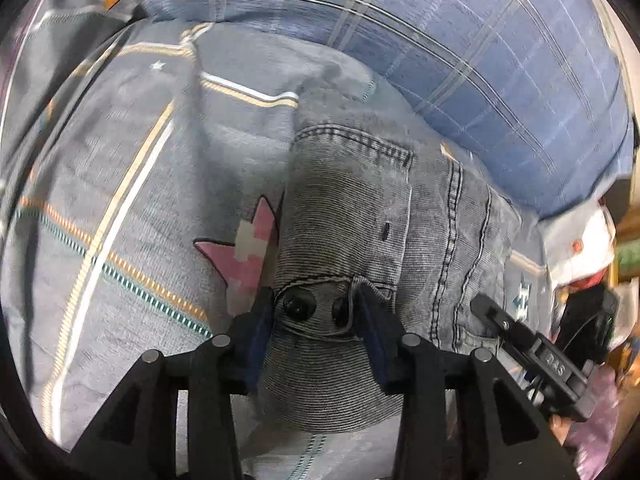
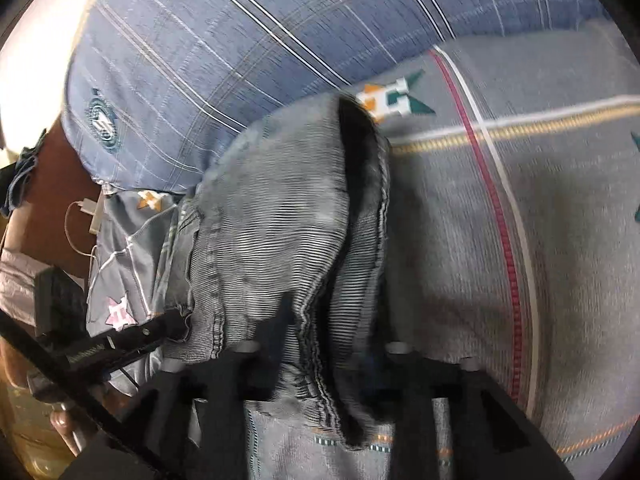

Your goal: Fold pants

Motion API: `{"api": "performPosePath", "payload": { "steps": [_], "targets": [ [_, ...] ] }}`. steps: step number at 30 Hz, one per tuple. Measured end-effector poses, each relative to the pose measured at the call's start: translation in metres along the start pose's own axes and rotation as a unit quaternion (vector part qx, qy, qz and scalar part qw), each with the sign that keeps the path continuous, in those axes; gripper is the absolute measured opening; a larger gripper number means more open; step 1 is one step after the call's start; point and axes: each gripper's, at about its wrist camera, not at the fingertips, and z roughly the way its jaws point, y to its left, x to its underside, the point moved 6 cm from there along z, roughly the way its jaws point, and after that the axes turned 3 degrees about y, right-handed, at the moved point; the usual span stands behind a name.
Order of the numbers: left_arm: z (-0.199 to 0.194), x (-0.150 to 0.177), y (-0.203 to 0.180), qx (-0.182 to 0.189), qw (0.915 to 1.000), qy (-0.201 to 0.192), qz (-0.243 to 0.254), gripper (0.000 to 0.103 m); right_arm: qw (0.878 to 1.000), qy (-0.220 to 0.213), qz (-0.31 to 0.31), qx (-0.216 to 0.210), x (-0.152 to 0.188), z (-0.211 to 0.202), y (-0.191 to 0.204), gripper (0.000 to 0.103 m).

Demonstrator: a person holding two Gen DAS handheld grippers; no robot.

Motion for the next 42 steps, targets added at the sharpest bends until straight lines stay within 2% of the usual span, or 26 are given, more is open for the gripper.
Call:
{"api": "performPosePath", "payload": {
  "steps": [1, 2, 4, 6, 7, 10, 12, 14, 15, 16, 17, 21, 23, 24, 26, 28, 30, 33, 35, 37, 39, 40, 41, 42],
  "targets": [
    [-0.005, -0.001, 0.001, 0.01, 0.9999, -0.005, -0.004, 0.046, 1.0, -0.017, -0.001, -0.002, -0.003, -0.008, 0.002, 0.076],
    [-0.011, -0.004, 0.0, 0.018, 0.9997, -0.015, -0.002, 0.049, 0.999, -0.031, -0.004, -0.002, -0.004, -0.014, 0.004, 0.084],
    [-0.029, -0.012, -0.003, 0.027, 0.998, -0.057, 0.011, 0.064, 0.998, -0.055, -0.012, -0.014, -0.008, -0.027, 0.009, 0.085],
    [-0.039, -0.021, -0.003, 0.019, 0.9943, -0.101, 0.029, 0.071, 0.997, -0.065, 0.0, -0.033, -0.011, -0.031, 0.008, 0.085],
    [-0.039, -0.027, 0.0, 0.011, 0.9928, -0.116, 0.027, 0.071, 0.997, -0.069, 0.011, -0.042, -0.013, -0.03, 0.004, 0.085],
    [-0.024, -0.042, 0.001, 0.029, 0.9931, -0.112, 0.014, 0.071, 0.995, -0.07, 0.039, -0.058, -0.026, -0.023, -0.01, 0.084],
    [-0.002, -0.045, -0.001, 0.051, 0.9961, -0.071, 0.015, 0.065, 0.995, -0.06, 0.055, -0.062, -0.029, -0.011, -0.017, 0.083],
    [0.017, -0.044, 0.0, 0.071, 0.997, -0.032, 0.006, 0.054, 0.995, -0.048, 0.067, -0.056, -0.029, 0.001, -0.025, 0.075],
    [0.022, -0.041, 0.003, 0.068, 0.9972, -0.03, -0.002, 0.05, 0.995, -0.043, 0.072, -0.053, -0.028, 0.007, -0.028, 0.07],
    [0.023, -0.04, 0.005, 0.069, 0.9971, -0.031, -0.007, 0.048, 0.995, -0.039, 0.074, -0.057, -0.028, 0.013, -0.03, 0.057],
    [0.024, -0.04, 0.006, 0.075, 0.9967, -0.029, -0.01, 0.045, 0.995, -0.037, 0.074, -0.063, -0.027, 0.015, -0.03, 0.049],
    [0.026, -0.041, 0.01, 0.087, 0.9955, -0.031, -0.022, 0.043, 0.996, -0.036, 0.063, -0.06, -0.028, 0.018, -0.026, 0.043],
    [0.023, -0.04, 0.012, 0.094, 0.9944, -0.037, -0.03, 0.03, 0.996, -0.04, 0.05, -0.063, -0.028, 0.015, -0.021, 0.027],
    [0.016, -0.039, 0.013, 0.104, 0.9928, -0.045, -0.038, 0.023, 0.997, -0.051, 0.028, -0.057, -0.029, 0.009, -0.011, 0.025],
    [0.0, -0.037, 0.007, 0.116, 0.9905, -0.069, -0.028, 0.021, 0.996, -0.073, -0.004, -0.051, -0.032, 0.0, 0.006, 0.023],
    [-0.012, -0.036, 0.002, 0.107, 0.9901, -0.09, -0.015, 0.021, 0.994, -0.09, -0.027, -0.056, -0.033, -0.007, 0.016, 0.023],
    [-0.008, -0.038, 0.004, 0.092, 0.9919, -0.087, -0.01, 0.021, 0.996, -0.076, -0.011, -0.055, -0.035, 0.002, 0.009, 0.023],
    [0.021, -0.042, 0.018, 0.068, 0.995, -0.068, -0.025, 0.023, 0.998, -0.053, 0.015, -0.026, -0.031, 0.022, -0.008, 0.026],
    [0.024, -0.041, 0.016, 0.046, 0.9958, -0.078, -0.013, 0.026, 0.998, -0.053, 0.025, -0.031, -0.03, 0.021, -0.009, 0.028],
    [0.016, -0.039, 0.006, 0.027, 0.9952, -0.093, 0.01, 0.027, 0.998, -0.059, 0.015, -0.013, -0.029, 0.014, -0.003, 0.035],
    [0.006, -0.036, -0.001, -0.001, 0.9928, -0.114, 0.035, 0.029, 0.998, -0.067, 0.012, -0.005, -0.027, 0.008, 0.0, 0.037],
    [-0.001, -0.035, -0.002, -0.013, 0.991, -0.126, 0.042, 0.029, 0.997, -0.072, 0.014, -0.01, -0.026, 0.004, 0.0, 0.044],
    [-0.007, -0.034, -0.002, -0.015, 0.9893, -0.137, 0.047, 0.029, 0.997, -0.077, 0.017, -0.017, -0.025, 0.002, 0.0, 0.057],
    [-0.015, -0.035, -0.001, -0.012, 0.9874, -0.149, 0.052, 0.031, 0.996, -0.088, 0.024, -0.024, -0.025, -0.004, 0.0, 0.063]
  ]
}}
